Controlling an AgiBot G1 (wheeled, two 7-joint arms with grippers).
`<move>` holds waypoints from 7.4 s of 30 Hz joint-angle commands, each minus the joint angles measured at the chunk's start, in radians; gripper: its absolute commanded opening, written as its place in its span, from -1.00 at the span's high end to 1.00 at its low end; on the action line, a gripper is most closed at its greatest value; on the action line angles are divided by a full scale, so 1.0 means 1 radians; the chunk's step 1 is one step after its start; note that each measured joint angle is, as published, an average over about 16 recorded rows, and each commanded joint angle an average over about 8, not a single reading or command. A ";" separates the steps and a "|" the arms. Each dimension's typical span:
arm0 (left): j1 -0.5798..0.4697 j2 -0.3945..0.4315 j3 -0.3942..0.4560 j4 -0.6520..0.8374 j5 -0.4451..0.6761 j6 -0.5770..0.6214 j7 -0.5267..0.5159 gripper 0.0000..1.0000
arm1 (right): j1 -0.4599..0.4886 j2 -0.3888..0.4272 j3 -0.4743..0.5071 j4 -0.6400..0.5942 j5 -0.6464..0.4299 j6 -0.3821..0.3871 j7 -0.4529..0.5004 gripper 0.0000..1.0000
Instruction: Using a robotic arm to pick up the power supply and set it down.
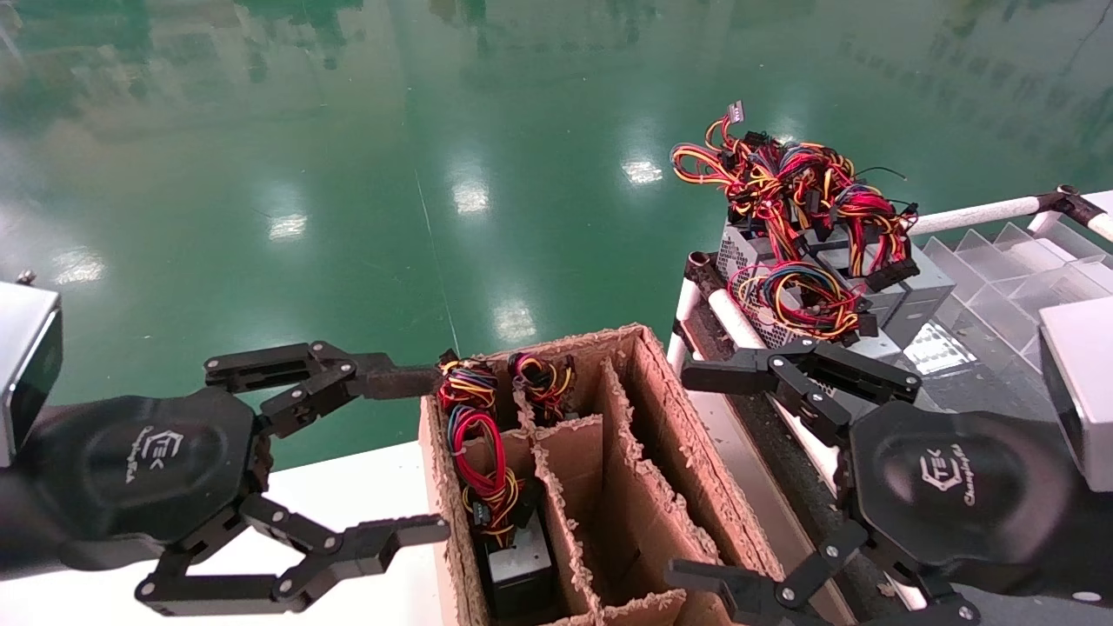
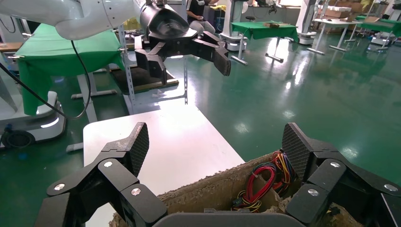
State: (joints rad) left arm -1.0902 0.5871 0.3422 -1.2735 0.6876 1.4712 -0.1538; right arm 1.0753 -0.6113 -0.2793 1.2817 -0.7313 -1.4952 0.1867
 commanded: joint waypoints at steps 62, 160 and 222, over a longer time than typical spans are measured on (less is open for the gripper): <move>0.000 0.000 0.000 0.001 0.000 0.000 0.000 -1.00 | 0.095 -0.059 -0.065 -0.090 -0.163 0.069 0.008 -1.00; -0.001 -0.001 0.002 0.001 -0.001 0.000 0.001 -1.00 | 0.454 -0.665 -0.301 -1.123 -0.374 -0.012 -0.309 1.00; -0.001 -0.001 0.003 0.001 -0.002 -0.001 0.002 -1.00 | 1.018 0.001 -0.218 -1.165 -0.374 0.088 -0.180 1.00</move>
State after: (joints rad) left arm -1.0912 0.5860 0.3454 -1.2723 0.6858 1.4705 -0.1520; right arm 2.0901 -0.6094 -0.4950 0.1194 -1.1011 -1.4169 0.0086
